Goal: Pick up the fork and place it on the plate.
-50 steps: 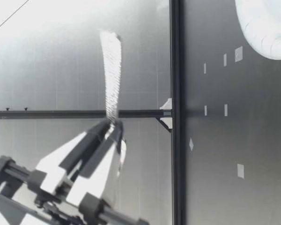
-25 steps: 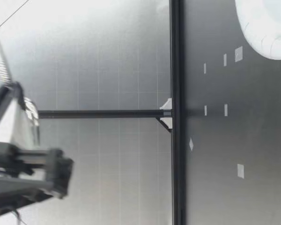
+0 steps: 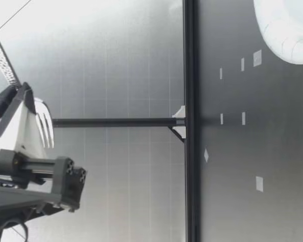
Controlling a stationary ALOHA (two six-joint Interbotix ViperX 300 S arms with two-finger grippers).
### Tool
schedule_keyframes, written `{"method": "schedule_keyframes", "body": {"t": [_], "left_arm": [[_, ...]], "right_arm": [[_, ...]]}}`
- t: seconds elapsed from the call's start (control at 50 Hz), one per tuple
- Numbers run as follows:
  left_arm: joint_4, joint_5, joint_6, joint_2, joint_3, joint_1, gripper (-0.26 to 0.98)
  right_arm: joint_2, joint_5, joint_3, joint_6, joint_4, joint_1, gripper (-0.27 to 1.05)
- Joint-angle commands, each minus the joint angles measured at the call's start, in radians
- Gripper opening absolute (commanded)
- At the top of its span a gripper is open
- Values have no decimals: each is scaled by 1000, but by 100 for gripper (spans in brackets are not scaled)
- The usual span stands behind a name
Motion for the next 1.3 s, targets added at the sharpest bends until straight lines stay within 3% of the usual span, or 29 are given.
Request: {"method": "schedule_keyframes", "body": {"t": [0.0, 0.6, 1.08, 1.28], "left_arm": [[20, 3, -3, -14, -31, 8, 1], [21, -58, -29, -32, -21, 8, 1], [23, -51, -69, -6, -26, 9, 1], [26, -44, -67, -20, -11, 9, 1]], "right_arm": [[43, -49, -11, 3, 15, -3, 68], [-40, -78, 66, -3, 81, -3, 68], [175, -235, -12, -3, 67, -3, 67], [155, -235, -8, -5, 67, -3, 55]]}}
